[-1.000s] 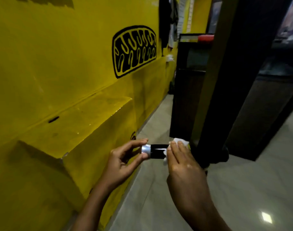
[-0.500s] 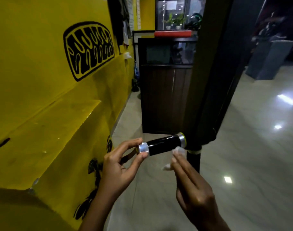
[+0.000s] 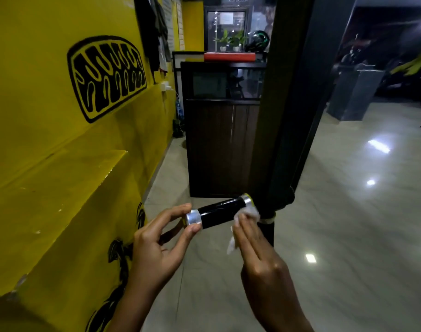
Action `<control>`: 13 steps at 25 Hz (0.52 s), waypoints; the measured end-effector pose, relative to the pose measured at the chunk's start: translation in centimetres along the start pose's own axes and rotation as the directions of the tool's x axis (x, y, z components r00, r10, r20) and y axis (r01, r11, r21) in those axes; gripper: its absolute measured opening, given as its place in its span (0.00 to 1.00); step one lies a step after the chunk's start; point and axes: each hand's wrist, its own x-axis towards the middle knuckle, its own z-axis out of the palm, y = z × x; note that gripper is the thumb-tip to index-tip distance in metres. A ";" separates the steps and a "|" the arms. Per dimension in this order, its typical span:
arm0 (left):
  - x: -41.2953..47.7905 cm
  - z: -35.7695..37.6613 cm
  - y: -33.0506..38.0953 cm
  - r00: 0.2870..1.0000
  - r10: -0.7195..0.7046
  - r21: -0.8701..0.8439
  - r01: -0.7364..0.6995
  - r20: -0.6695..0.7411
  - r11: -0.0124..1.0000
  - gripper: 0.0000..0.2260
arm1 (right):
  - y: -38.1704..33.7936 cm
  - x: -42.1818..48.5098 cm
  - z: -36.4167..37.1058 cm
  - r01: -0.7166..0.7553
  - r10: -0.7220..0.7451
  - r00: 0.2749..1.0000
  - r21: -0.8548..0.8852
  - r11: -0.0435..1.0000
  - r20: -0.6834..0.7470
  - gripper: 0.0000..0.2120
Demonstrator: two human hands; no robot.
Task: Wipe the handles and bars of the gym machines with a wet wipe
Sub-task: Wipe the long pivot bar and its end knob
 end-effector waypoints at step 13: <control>-0.4 -0.1 0.3 1.000 0.007 -0.014 -0.007 0.019 1.000 0.15 | -2.1 2.8 2.7 -0.086 0.085 0.980 0.000 0.996 -0.180 0.20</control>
